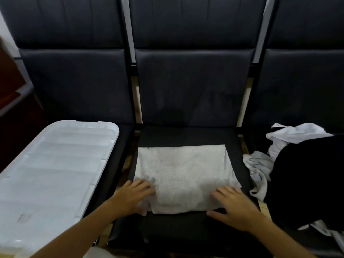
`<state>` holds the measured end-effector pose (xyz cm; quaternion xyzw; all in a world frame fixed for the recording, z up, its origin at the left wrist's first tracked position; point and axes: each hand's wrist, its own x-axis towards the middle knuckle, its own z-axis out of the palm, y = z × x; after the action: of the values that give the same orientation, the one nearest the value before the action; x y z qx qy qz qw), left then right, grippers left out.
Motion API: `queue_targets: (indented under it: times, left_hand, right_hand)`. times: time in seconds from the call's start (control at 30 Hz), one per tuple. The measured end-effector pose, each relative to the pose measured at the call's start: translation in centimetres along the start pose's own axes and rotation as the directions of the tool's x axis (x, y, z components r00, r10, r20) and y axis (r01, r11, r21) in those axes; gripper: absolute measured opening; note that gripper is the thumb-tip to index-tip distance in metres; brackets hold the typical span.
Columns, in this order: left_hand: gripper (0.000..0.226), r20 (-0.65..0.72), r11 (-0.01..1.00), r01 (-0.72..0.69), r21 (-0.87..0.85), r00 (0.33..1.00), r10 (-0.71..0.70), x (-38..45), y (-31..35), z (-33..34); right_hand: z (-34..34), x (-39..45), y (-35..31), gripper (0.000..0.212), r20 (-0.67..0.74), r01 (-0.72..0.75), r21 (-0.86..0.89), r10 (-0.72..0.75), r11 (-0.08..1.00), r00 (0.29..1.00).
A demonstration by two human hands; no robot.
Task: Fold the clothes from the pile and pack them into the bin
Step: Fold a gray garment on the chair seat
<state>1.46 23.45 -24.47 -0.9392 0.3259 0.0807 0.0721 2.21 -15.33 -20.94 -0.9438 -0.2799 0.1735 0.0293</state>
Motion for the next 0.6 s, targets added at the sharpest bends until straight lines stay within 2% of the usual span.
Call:
queue_targets:
  times: [0.13, 0.2, 0.23, 0.27, 0.33, 0.4, 0.43, 0.53, 0.6]
  left_hand:
    - [0.071, 0.075, 0.998, 0.058, -0.015, 0.996, -0.057, 1.7, 0.2, -0.7]
    - [0.040, 0.051, 0.996, 0.082, -0.039, 0.995, -0.080, 2.2, 0.7, -2.2]
    - [0.029, -0.012, 0.993, 0.095, -0.075, 0.995, -0.096, 2.3, 1.0, -3.1]
    - [0.033, -0.032, 0.985, 0.103, -0.135, 0.994, -0.108, 2.3, 1.4, -4.1]
    - [0.033, -0.038, 0.960, 0.068, -0.270, 0.996, -0.081, 1.8, 2.1, -6.1]
    - [0.019, -0.081, 0.906, 0.047, -0.422, 0.993, -0.089, 1.0, 1.8, -7.3]
    - [0.025, -0.081, 0.892, 0.061, -0.448, 0.991, -0.108, 0.3, 1.1, -7.3]
    - [0.065, 0.075, 0.890, 0.233, -0.391, 0.972, -0.222, -1.2, -1.6, -6.3]
    - [0.056, 0.074, 0.860, 0.298, -0.416, 0.953, -0.294, -0.8, -2.8, -5.6]
  right_hand:
    - [1.3, 3.2, -8.3, 0.070, -0.082, 0.088, 0.201, -0.073, 0.976, 0.994]
    - [2.0, 5.2, -12.7, 0.078, -0.083, 0.079, 0.266, -0.059, 0.961, 0.995]
    - [2.5, 6.3, -14.6, 0.082, -0.090, 0.044, 0.308, -0.017, 0.950, 0.996]
    - [3.1, 7.3, -16.2, 0.081, -0.116, -0.007, 0.382, 0.056, 0.924, 0.992]
    - [2.5, 8.4, -18.7, 0.058, -0.225, -0.075, 0.587, 0.251, 0.806, 0.941]
    - [1.0, 8.9, -19.4, 0.029, -0.215, -0.121, 0.725, 0.390, 0.678, 0.896]
    - [0.3, 8.9, -19.3, 0.023, -0.192, -0.119, 0.772, 0.407, 0.625, 0.893]
    - [-1.1, 8.0, -18.1, 0.015, -0.182, -0.068, 0.879, 0.463, 0.472, 0.867]
    - [-1.3, 7.1, -16.8, 0.019, -0.180, -0.010, 0.930, 0.478, 0.368, 0.860]
